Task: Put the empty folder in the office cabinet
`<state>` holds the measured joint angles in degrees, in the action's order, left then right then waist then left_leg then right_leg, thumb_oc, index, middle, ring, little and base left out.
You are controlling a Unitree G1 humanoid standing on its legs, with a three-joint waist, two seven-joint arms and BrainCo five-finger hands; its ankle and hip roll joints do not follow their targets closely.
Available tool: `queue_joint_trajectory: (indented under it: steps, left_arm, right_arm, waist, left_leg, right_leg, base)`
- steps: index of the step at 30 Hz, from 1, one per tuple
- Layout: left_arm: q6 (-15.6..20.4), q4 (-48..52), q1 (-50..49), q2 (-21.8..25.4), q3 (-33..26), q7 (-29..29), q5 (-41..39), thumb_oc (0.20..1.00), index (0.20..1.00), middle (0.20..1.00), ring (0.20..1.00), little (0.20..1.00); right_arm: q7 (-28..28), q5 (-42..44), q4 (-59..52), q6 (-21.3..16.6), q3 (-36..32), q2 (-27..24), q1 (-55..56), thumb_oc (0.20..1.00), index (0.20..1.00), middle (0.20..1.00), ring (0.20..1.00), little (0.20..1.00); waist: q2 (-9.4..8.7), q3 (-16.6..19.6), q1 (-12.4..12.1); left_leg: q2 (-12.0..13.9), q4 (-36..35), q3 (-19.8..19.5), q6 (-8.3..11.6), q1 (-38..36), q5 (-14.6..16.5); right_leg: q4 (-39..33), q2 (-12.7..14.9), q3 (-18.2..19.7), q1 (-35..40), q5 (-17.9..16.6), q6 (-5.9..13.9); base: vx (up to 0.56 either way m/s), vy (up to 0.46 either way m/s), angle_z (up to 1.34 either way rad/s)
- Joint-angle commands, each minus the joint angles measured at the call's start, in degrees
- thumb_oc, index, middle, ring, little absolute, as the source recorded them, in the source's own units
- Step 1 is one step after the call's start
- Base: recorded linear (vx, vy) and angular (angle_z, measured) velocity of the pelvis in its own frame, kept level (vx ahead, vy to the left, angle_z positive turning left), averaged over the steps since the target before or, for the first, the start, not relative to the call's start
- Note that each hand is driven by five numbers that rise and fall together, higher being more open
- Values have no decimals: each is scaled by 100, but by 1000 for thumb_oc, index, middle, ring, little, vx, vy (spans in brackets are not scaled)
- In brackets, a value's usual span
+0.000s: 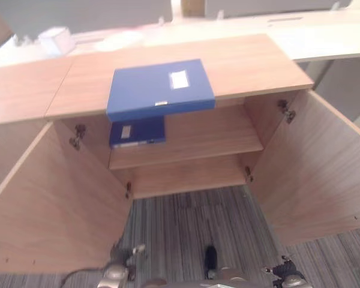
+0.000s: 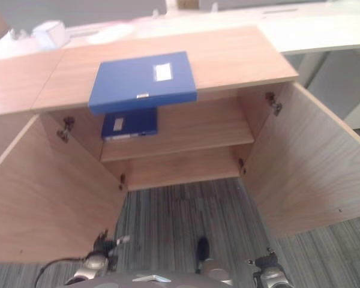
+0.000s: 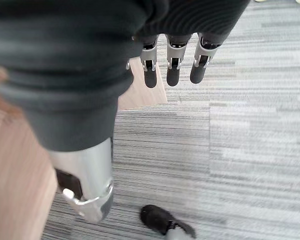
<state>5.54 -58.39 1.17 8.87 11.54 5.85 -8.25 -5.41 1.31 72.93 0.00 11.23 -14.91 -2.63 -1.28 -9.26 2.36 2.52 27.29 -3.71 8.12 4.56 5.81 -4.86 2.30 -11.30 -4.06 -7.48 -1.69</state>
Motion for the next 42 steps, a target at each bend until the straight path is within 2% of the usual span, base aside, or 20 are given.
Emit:
queue_joint_trajectory:
  steps: [1, 4, 7, 9, 12, 21, 25, 30, 31, 33, 34, 37, 38, 39, 42]
  left_arm:
    - [216, 1315, -226, 532, -53, 123, -295, 1000, 1000, 1000, 1000, 1000]
    - [286, 1890, -425, 697, -40, 65, -292, 1000, 1000, 1000, 1000, 1000]
    - [360, 2475, -613, 771, -212, 77, -357, 1000, 1000, 1000, 1000, 1000]
    - [409, 2788, -665, 842, -297, 170, -288, 1000, 1000, 1000, 1000, 1000]
    - [440, 3016, -693, 851, -394, 268, -288, 1000, 1000, 1000, 1000, 1000]
    - [526, 3589, -877, 755, -792, 779, -265, 1000, 1000, 1000, 1000, 1000]
    - [556, 3879, -942, 855, -1126, 1212, 128, 1000, 1000, 1000, 1000, 1000]
    - [508, 4203, -899, 1152, -1439, 1725, 868, 1000, 1000, 1000, 1000, 1000]
    - [476, 4487, -842, 1274, -1753, 2069, 1139, 1000, 1000, 1000, 1000, 1000]
    - [469, 4497, -848, 1273, -1760, 2071, 1145, 1000, 1000, 1000, 1000, 1000]
    - [413, 4638, -765, 1492, -1979, 2376, 1526, 1000, 1000, 1000, 1000, 1000]
    - [361, 4838, -601, 1923, -2295, 2794, 2084, 1000, 1000, 1000, 1000, 1000]
    - [360, 4840, -601, 1923, -2296, 2794, 2085, 1000, 1000, 1000, 1000, 1000]
    - [296, 5018, -451, 2161, -2443, 2969, 2372, 1000, 1000, 1000, 1000, 1000]
    - [285, 5248, -302, 2277, -2581, 3099, 2502, 1000, 1000, 1000, 1000, 1000]
  right_arm:
    - [-225, 145, -20, -92, 146, -361, -157, 1000, 1000, 1000, 1000, 1000]
    - [-263, 303, 338, -83, -114, -696, -539, 1000, 1000, 1000, 1000, 1000]
    - [-281, 412, 477, -81, -315, -681, -576, 1000, 1000, 1000, 1000, 1000]
    - [-305, 432, 399, -83, -274, -550, -563, 1000, 1000, 1000, 1000, 1000]
    - [-308, 469, 322, -93, -268, -466, -517, 1000, 1000, 1000, 1000, 1000]
    - [-380, 464, 168, -95, -250, -196, -300, 1000, 1000, 1000, 1000, 1000]
    - [-408, 456, 143, -106, -244, -106, -182, 1000, 1000, 1000, 1000, 1000]
    - [-463, 466, 139, -143, -250, -62, -127, 1000, 1000, 1000, 1000, 1000]
    - [-467, 438, 170, -150, -238, -49, -101, 1000, 1000, 1000, 1000, 1000]
    - [-468, 438, 172, -151, -234, -45, -105, 1000, 1000, 1000, 1000, 1000]
    - [-469, 424, 212, -159, -232, -43, -83, 1000, 1000, 1000, 1000, 1000]
    - [-494, 413, 250, -185, -211, -62, -67, 1000, 1000, 1000, 1000, 1000]
    - [-494, 413, 251, -186, -210, -61, -67, 1000, 1000, 1000, 1000, 1000]
    - [-507, 385, 284, -188, -191, -76, -54, 1000, 1000, 1000, 1000, 1000]
    - [-489, 318, 322, -173, -151, -87, -46, 1000, 1000, 1000, 1000, 1000]
  waist:
    - [-49, -377, -43]
    - [79, -411, -216]
    - [193, -335, -218]
    - [208, -256, -220]
    - [208, -218, -210]
    - [108, -71, -194]
    - [31, -46, -218]
    - [-20, -60, -242]
    - [-47, -56, -265]
    - [-51, -61, -261]
    - [-74, -36, -264]
    - [-101, 2, -266]
    - [-103, 0, -266]
    - [-107, 31, -256]
    - [-104, 69, -230]
  left_leg:
    - [-122, -1320, -163, -307, 428, -208]
    - [-17, -2056, -240, -281, 495, -576]
    - [29, -2498, -151, -290, 287, -679]
    - [71, -2941, -50, -327, 49, -745]
    - [83, -3162, 21, -329, -136, -783]
    - [87, -3229, 118, -331, -434, -633]
    - [117, -3229, 134, -307, -536, -565]
    - [153, -3229, 134, -272, -563, -549]
    - [191, -3229, 135, -244, -590, -543]
    - [191, -3229, 136, -243, -595, -542]
    - [212, -3229, 142, -225, -631, -524]
    - [232, -3229, 161, -200, -693, -486]
    - [231, -3229, 161, -200, -695, -486]
    - [242, -3229, 165, -193, -722, -465]
    - [257, -3229, 186, -184, -766, -446]
  right_leg:
    - [244, 258, 385, 251, 753, 559]
    - [227, 147, 383, 314, 841, 617]
    - [163, 111, 383, 306, 818, 627]
    - [108, 103, 452, 276, 779, 630]
    - [79, 88, 480, 284, 763, 648]
    - [-13, 135, 514, 480, 774, 709]
    - [-14, 150, 506, 569, 813, 739]
    - [-14, 143, 493, 598, 829, 748]
    - [-14, 140, 486, 621, 849, 752]
    - [-14, 140, 486, 626, 851, 751]
    - [-14, 130, 488, 667, 871, 750]
    - [-14, 121, 489, 718, 890, 755]
    - [-14, 122, 489, 719, 891, 755]
    - [-14, 123, 488, 744, 899, 762]
    - [-14, 129, 491, 781, 907, 764]
  base:
    - [23, -76, 6]
    - [94, 7, -42]
    - [81, 55, -22]
    - [76, 73, -44]
    - [57, 42, -12]
    - [58, 9, 11]
    - [29, -7, 4]
    - [0, 0, 0]
    - [0, 0, 0]
    - [0, 0, 0]
    - [0, 0, 0]
    - [0, 0, 0]
    - [0, 0, 0]
    - [0, 0, 0]
    - [8, -1, 1]
